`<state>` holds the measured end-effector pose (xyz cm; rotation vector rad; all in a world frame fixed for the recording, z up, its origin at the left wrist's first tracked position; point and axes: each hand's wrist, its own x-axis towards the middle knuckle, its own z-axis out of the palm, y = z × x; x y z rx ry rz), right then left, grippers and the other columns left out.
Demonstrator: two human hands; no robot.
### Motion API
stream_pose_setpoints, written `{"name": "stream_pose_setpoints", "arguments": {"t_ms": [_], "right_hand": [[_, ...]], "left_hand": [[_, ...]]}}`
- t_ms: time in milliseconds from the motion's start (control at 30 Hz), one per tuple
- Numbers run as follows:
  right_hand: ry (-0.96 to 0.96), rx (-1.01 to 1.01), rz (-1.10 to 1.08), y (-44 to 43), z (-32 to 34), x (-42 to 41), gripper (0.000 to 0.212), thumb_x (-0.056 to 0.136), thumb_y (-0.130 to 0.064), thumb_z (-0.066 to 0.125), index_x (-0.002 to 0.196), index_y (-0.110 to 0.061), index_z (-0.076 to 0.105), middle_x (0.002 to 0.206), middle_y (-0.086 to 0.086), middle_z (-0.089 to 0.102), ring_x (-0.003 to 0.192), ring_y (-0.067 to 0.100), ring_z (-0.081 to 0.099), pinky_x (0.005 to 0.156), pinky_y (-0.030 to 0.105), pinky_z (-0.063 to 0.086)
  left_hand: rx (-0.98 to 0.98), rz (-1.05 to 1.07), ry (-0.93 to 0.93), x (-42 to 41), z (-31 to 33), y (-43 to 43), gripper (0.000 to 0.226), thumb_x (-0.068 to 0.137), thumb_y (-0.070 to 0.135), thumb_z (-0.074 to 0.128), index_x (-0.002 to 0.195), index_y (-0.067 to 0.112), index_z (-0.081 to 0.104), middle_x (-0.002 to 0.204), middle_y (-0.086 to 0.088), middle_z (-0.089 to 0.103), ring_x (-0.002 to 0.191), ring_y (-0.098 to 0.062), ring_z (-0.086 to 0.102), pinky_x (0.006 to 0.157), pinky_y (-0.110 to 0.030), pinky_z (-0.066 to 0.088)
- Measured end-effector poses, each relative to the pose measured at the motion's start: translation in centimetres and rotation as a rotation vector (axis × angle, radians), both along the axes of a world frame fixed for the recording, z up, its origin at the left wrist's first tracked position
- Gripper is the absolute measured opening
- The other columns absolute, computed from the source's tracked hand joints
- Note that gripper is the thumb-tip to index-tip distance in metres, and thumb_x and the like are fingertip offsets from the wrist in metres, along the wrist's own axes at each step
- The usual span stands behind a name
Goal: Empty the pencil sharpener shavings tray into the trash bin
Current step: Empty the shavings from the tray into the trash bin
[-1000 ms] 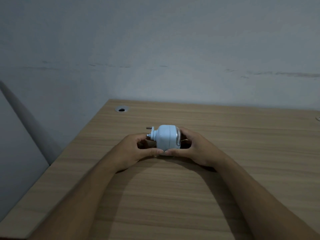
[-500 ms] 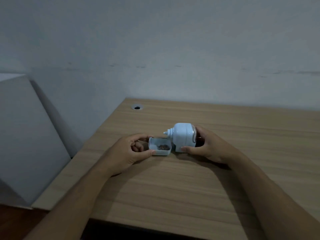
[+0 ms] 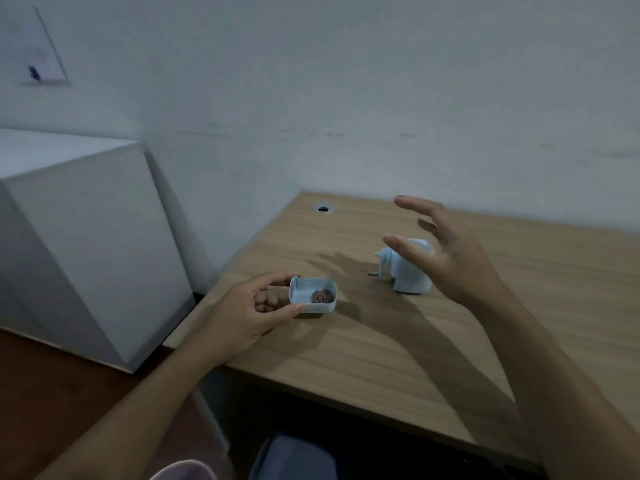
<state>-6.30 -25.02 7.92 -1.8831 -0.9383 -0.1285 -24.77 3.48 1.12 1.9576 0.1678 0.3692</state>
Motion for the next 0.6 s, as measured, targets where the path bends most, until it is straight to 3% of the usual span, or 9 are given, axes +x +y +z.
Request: {"name": "stream_pose_setpoints", "arguments": {"t_ms": [67, 133, 167, 233, 300, 367, 433, 500, 600], "right_hand": [[-0.055, -0.041, 0.078, 2.0, 0.9, -2.4, 0.065, 0.092, -0.062, 0.079, 0.152, -0.047, 0.060, 0.154, -0.033, 0.059, 0.145, -0.005, 0.056, 0.123, 0.027, 0.046], [-0.028, -0.094, 0.160, 4.3, 1.3, -4.8, 0.066, 0.091, -0.058, 0.081, 0.152, -0.044, 0.062, 0.146, -0.041, 0.059, 0.132, -0.023, 0.055, 0.117, 0.015, 0.046], [0.006, -0.120, 0.207, 5.5, 1.2, -5.9, 0.067, 0.089, -0.058, 0.081, 0.152, -0.044, 0.062, 0.147, -0.039, 0.059, 0.132, -0.022, 0.056, 0.118, 0.016, 0.048], [0.039, -0.194, 0.276, 7.9, 0.8, -7.9, 0.073, 0.087, -0.063, 0.080, 0.154, -0.046, 0.059, 0.160, -0.027, 0.057, 0.142, -0.005, 0.059, 0.122, 0.031, 0.051], [0.036, -0.280, 0.319, 10.1, 0.5, -9.6, 0.076, 0.091, -0.059, 0.080, 0.161, -0.044, 0.052, 0.169, -0.016, 0.051, 0.149, 0.009, 0.056, 0.122, 0.036, 0.052], [0.019, -0.315, 0.363, 12.4, 0.1, -11.1, 0.077, 0.096, -0.050, 0.081, 0.165, -0.038, 0.050, 0.169, -0.013, 0.051, 0.149, 0.008, 0.054, 0.122, 0.033, 0.052], [0.030, -0.310, 0.415, 14.6, -0.7, -12.5, 0.076, 0.095, -0.049, 0.083, 0.164, -0.036, 0.052, 0.163, -0.014, 0.058, 0.143, 0.003, 0.059, 0.120, 0.031, 0.054], [0.081, -0.280, 0.499, 17.3, -1.9, -14.1, 0.075, 0.093, -0.045, 0.087, 0.161, -0.033, 0.056, 0.155, -0.014, 0.066, 0.135, 0.001, 0.068, 0.116, 0.032, 0.058], [0.151, -0.198, 0.560, 21.0, -4.0, -16.6, 0.069, 0.095, -0.034, 0.088, 0.158, -0.027, 0.060, 0.146, -0.011, 0.073, 0.124, 0.003, 0.076, 0.108, 0.033, 0.064]], "left_hand": [[-0.051, 0.004, -0.026, -1.7, 0.3, 0.8, 0.050, 0.085, 0.026, 0.088, 0.130, 0.038, 0.072, 0.113, 0.001, 0.084, 0.095, -0.011, 0.079, 0.093, -0.034, 0.064], [-0.068, 0.040, -0.044, -3.3, 0.6, 1.7, 0.053, 0.082, 0.030, 0.090, 0.132, 0.037, 0.074, 0.119, -0.002, 0.084, 0.106, -0.024, 0.081, 0.100, -0.042, 0.063], [-0.090, 0.063, -0.058, -4.2, 0.7, 2.3, 0.054, 0.081, 0.029, 0.090, 0.133, 0.035, 0.074, 0.120, -0.009, 0.083, 0.108, -0.030, 0.080, 0.102, -0.047, 0.061], [-0.121, 0.108, -0.085, -6.1, 0.8, 3.5, 0.053, 0.081, 0.025, 0.089, 0.131, 0.034, 0.076, 0.114, -0.017, 0.083, 0.102, -0.033, 0.079, 0.098, -0.047, 0.060], [-0.099, 0.126, -0.091, -8.0, 1.1, 4.6, 0.052, 0.083, 0.026, 0.088, 0.133, 0.035, 0.075, 0.098, -0.012, 0.084, 0.089, -0.023, 0.077, 0.085, -0.034, 0.062], [-0.099, 0.153, -0.095, -10.1, 1.4, 5.8, 0.054, 0.085, 0.025, 0.086, 0.137, 0.032, 0.073, 0.084, -0.006, 0.081, 0.082, -0.016, 0.074, 0.076, -0.023, 0.059], [-0.112, 0.206, -0.106, -12.1, 1.5, 7.2, 0.054, 0.085, 0.023, 0.086, 0.137, 0.032, 0.073, 0.079, -0.012, 0.077, 0.081, -0.020, 0.070, 0.078, -0.026, 0.057], [-0.106, 0.250, -0.098, -14.9, 1.5, 8.8, 0.053, 0.087, 0.021, 0.086, 0.137, 0.034, 0.073, 0.086, -0.025, 0.074, 0.083, -0.024, 0.067, 0.081, -0.033, 0.054], [-0.101, 0.308, -0.081, -18.6, 0.9, 10.7, 0.052, 0.091, 0.016, 0.084, 0.138, 0.035, 0.072, 0.092, -0.027, 0.076, 0.085, -0.023, 0.071, 0.080, -0.026, 0.056]]}}
